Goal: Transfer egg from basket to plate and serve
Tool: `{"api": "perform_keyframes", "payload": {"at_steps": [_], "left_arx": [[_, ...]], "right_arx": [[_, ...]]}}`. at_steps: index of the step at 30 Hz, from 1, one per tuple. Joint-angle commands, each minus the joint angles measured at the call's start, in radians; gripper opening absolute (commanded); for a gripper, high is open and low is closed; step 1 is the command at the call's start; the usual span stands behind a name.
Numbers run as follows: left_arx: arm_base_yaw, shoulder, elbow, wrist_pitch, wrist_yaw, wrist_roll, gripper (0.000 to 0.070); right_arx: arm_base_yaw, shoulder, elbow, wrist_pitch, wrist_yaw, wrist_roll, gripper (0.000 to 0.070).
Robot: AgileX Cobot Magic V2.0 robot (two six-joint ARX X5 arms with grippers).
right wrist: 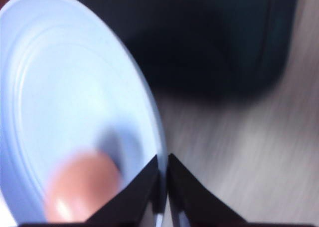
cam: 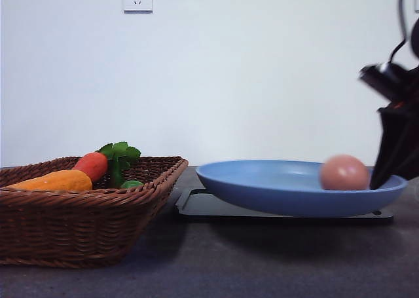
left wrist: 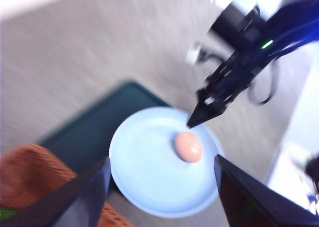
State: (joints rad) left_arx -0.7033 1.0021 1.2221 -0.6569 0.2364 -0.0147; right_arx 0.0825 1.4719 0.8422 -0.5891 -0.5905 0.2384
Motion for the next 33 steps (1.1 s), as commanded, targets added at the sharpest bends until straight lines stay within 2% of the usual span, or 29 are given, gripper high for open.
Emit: {"api": "perform_keyframes", "payload": {"at_steps": [1, 5, 10, 19, 21, 26, 28, 33], "left_arx": [[0.018, -0.031, 0.021, -0.004, -0.019, 0.002, 0.0427], [0.068, -0.116, 0.021, -0.036, -0.071, 0.007, 0.0426], [0.103, -0.167, 0.021, -0.063, -0.084, 0.007, 0.0426], [0.113, -0.167, 0.021, -0.088, -0.084, 0.006, 0.0426], [0.113, -0.164, 0.021, -0.086, -0.084, 0.006, 0.0426], [0.113, -0.149, 0.021, -0.083, -0.084, 0.007, 0.0426], [0.113, -0.14, 0.021, -0.083, -0.084, 0.007, 0.0426], [0.113, -0.11, 0.021, -0.082, -0.084, 0.014, 0.0425]], "right_arx": [[-0.003, 0.079, 0.078, 0.013, 0.016, -0.02, 0.0], [-0.003, 0.214, 0.221, 0.014, 0.05, -0.021, 0.0], [-0.003, 0.343, 0.362, 0.014, 0.05, -0.018, 0.0], [-0.002, 0.434, 0.428, 0.007, 0.054, -0.018, 0.0001], [-0.002, 0.436, 0.428, 0.005, 0.072, -0.018, 0.0041], [-0.002, 0.436, 0.428, 0.014, 0.075, -0.022, 0.0221], [-0.002, 0.435, 0.428, 0.02, 0.075, -0.022, 0.0244], [-0.019, 0.41, 0.431, -0.005, 0.064, -0.023, 0.0244]]}}
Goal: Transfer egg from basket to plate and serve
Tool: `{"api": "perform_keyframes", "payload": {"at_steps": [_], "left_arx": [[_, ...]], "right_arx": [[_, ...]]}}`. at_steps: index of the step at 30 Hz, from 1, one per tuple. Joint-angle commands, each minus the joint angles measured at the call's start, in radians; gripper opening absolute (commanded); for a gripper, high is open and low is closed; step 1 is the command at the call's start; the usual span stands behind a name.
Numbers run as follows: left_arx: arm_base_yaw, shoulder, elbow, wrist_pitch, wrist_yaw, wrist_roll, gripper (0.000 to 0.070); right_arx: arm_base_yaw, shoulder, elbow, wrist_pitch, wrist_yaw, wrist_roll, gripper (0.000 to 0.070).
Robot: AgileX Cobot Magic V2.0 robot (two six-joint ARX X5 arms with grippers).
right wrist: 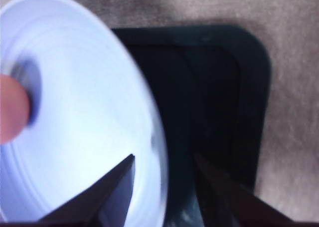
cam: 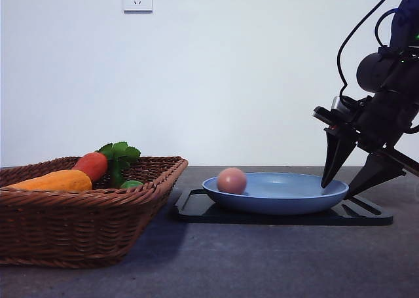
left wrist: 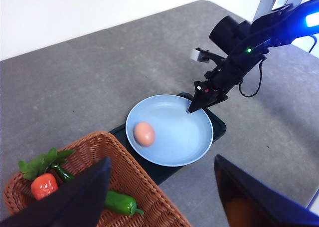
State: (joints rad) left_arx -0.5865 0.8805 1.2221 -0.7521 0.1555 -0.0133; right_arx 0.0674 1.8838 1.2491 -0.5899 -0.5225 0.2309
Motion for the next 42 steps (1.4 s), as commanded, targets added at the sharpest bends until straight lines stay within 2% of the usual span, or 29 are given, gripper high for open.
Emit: {"api": "perform_keyframes", "payload": {"at_steps": [1, 4, 7, 11, 13, 15, 20, 22, 25, 29, 33, 38, 42], "left_arx": [[-0.003, 0.018, 0.021, 0.014, -0.003, 0.018, 0.0423], [-0.003, 0.046, 0.021, 0.022, -0.003, 0.038, 0.0385], [-0.002, 0.082, 0.021, 0.027, -0.008, 0.067, 0.0295], [0.004, 0.149, 0.021, 0.025, -0.089, 0.086, 0.0083], [0.016, 0.189, 0.021, 0.025, -0.109, 0.105, 0.0], [0.034, 0.229, 0.021, 0.02, -0.109, 0.112, 0.0], [0.111, 0.307, 0.016, 0.006, -0.11, 0.118, 0.0], [0.153, 0.322, 0.004, 0.023, -0.11, 0.109, 0.0], [0.21, 0.314, -0.035, 0.074, -0.108, 0.087, 0.0], [0.243, 0.252, -0.133, 0.178, -0.105, 0.06, 0.0], [0.244, 0.153, -0.293, 0.363, -0.105, 0.039, 0.0], [0.244, 0.001, -0.538, 0.608, -0.105, -0.021, 0.0], [0.244, -0.115, -0.689, 0.698, -0.105, -0.051, 0.0]], "right_arx": [[-0.008, -0.012, 0.025, -0.017, -0.003, -0.017, 0.0243], [-0.02, -0.057, 0.025, -0.052, -0.001, -0.034, 0.0214], [-0.027, -0.122, 0.025, -0.092, 0.0, -0.053, 0.0141], [-0.023, -0.224, 0.025, -0.17, 0.009, -0.082, 0.0084], [-0.005, -0.278, 0.024, -0.212, 0.047, -0.108, 0.0041], [0.033, -0.33, 0.023, -0.244, 0.129, -0.124, 0.0], [0.159, -0.484, -0.019, -0.252, 0.386, -0.135, 0.0], [0.208, -0.557, -0.06, -0.208, 0.486, -0.135, 0.0], [0.281, -0.683, -0.151, -0.089, 0.588, -0.134, 0.0], [0.353, -0.857, -0.303, 0.079, 0.679, -0.134, 0.0], [0.387, -1.006, -0.455, 0.232, 0.733, -0.134, 0.0], [0.395, -1.15, -0.659, 0.443, 0.749, -0.135, 0.0], [0.395, -1.199, -0.791, 0.551, 0.759, -0.132, 0.0]]}}
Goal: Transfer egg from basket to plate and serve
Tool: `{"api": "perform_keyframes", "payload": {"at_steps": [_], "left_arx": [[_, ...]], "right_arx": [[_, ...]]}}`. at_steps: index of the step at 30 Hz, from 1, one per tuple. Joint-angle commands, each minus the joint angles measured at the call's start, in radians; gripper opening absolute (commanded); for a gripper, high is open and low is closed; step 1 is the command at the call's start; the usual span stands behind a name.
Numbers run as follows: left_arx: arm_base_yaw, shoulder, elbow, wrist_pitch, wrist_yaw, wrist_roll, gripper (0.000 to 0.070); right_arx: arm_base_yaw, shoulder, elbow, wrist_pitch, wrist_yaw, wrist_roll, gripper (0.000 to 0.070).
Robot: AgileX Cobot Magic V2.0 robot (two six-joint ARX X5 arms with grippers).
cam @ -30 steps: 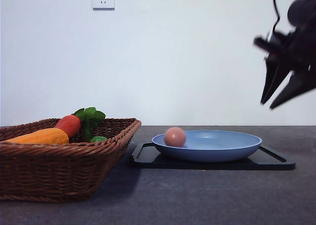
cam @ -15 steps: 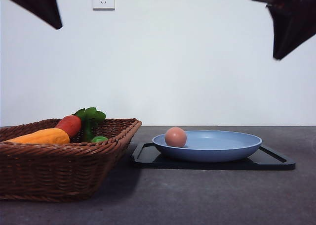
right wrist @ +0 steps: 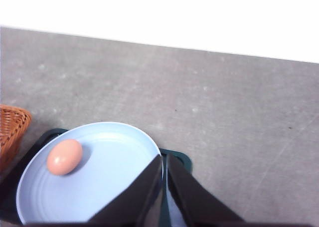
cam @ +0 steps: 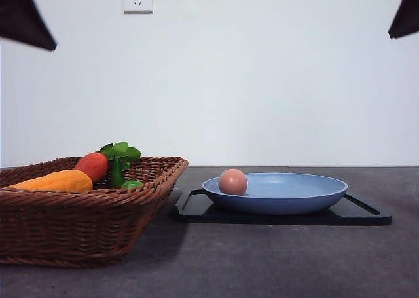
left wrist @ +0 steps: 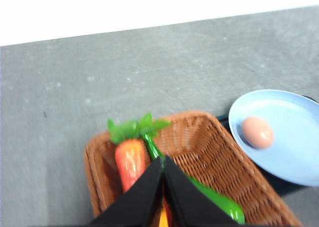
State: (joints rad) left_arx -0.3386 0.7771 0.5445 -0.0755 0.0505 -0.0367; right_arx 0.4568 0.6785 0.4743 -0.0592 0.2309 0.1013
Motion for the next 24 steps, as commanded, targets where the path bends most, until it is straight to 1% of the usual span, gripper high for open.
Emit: {"api": "perform_keyframes", "payload": {"at_steps": [1, 3, 6, 21, 23, 24], "left_arx": [[-0.004, -0.034, -0.034, 0.023, 0.0, -0.037, 0.0], [-0.004, -0.059, -0.05, -0.015, 0.0, -0.061, 0.0], [-0.004, -0.067, -0.05, -0.062, 0.0, -0.061, 0.0], [-0.007, -0.073, -0.053, -0.066, 0.0, -0.061, 0.0], [-0.006, -0.127, -0.054, -0.108, -0.002, -0.048, 0.0], [-0.003, -0.164, -0.054, -0.13, -0.003, -0.01, 0.0]], "right_arx": [[0.006, 0.004, -0.039, 0.035, 0.014, 0.001, 0.0], [0.005, 0.006, -0.063, 0.036, 0.014, 0.021, 0.0], [0.005, 0.007, -0.069, 0.018, 0.013, 0.029, 0.0], [0.005, 0.006, -0.069, 0.024, 0.013, 0.029, 0.0], [0.004, 0.005, -0.069, 0.024, 0.013, 0.029, 0.0], [0.004, 0.005, -0.069, 0.025, 0.013, 0.029, 0.0]]}}
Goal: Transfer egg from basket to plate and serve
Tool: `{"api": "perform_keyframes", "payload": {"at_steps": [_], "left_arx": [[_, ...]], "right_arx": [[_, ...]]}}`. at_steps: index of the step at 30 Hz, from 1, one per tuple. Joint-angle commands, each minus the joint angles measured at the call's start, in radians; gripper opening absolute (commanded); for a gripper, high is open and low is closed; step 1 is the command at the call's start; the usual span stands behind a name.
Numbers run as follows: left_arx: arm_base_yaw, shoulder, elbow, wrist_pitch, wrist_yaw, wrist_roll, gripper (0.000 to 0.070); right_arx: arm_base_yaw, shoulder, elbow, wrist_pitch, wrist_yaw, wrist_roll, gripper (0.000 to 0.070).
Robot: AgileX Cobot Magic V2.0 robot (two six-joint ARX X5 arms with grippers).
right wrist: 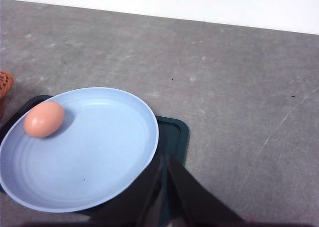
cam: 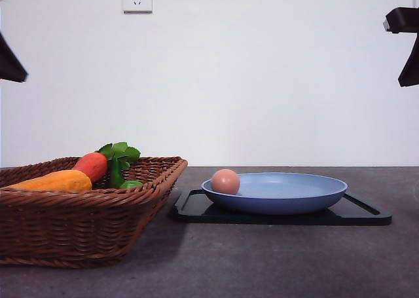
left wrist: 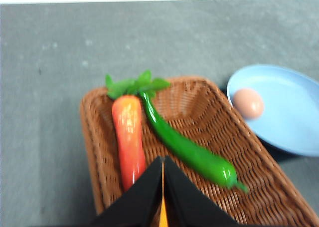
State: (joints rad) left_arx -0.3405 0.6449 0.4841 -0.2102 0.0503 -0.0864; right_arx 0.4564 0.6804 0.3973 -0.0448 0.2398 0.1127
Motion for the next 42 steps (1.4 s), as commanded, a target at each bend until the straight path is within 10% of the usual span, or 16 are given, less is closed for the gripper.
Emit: {"api": "perform_keyframes", "payload": {"at_steps": [1, 15, 42], "left_arx": [[0.002, -0.075, 0.007, -0.015, -0.003, 0.079, 0.0], [0.248, -0.636, -0.157, -0.044, -0.003, 0.173, 0.0], [0.353, -0.642, -0.48, 0.025, -0.003, -0.011, 0.0]], "right_arx": [[0.005, 0.003, 0.008, 0.013, 0.005, 0.018, 0.0], [0.005, 0.003, 0.008, 0.015, 0.005, 0.018, 0.0], [0.005, 0.003, 0.008, 0.019, 0.005, 0.018, 0.0]]}}
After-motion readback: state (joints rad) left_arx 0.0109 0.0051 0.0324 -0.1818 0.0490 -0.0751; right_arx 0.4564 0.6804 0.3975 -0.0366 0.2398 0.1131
